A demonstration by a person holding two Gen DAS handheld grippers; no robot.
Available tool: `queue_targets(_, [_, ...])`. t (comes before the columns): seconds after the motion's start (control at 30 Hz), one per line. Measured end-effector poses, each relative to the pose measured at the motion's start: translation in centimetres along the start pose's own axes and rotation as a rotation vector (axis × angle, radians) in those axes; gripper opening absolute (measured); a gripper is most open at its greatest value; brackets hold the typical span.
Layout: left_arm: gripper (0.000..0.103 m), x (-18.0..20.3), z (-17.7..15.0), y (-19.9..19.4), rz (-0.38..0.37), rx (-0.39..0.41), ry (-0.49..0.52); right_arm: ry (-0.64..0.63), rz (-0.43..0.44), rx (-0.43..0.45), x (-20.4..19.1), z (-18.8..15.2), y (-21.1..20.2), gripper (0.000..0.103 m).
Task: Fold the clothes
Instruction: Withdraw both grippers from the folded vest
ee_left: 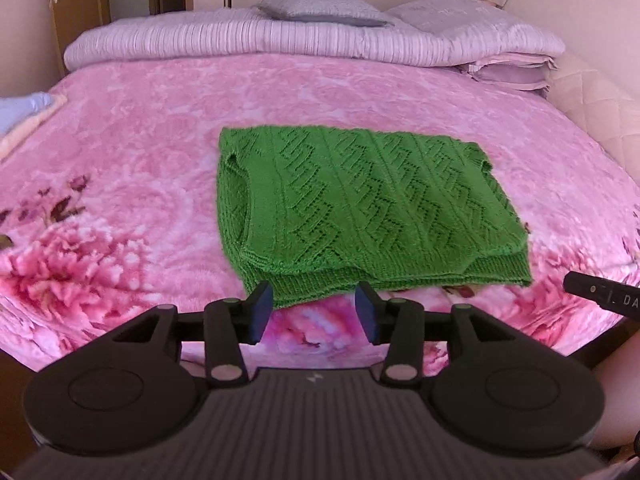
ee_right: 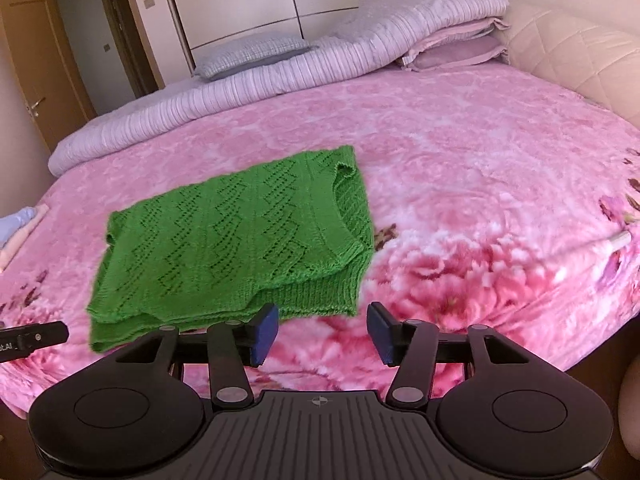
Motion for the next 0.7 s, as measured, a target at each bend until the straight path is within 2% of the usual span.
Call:
queue_targets(0.3, [0.044, 0.2, -1.6, -1.4, 0.066, -0.023, 0.023, 0.019, 0.023, -0.038, -0.6, -1.6, -0.3, 0.054])
queue_targets(0.7, [0.044, 0.1, -2.4, -1.6, 0.057, -0.030, 0.027, 0.046, -0.001, -0.054, -0.3, -2.6, -0.7, 0.054])
Point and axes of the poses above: each gripper's, at about its wrist camera, not at the fingertips, and y roughly the way its jaws point, x to its right, z to its top, the point moved 3 cm from there along y, roughly the way its jaws point, and after that the axes turned 7 degrees about z, right-handed, at the moved point
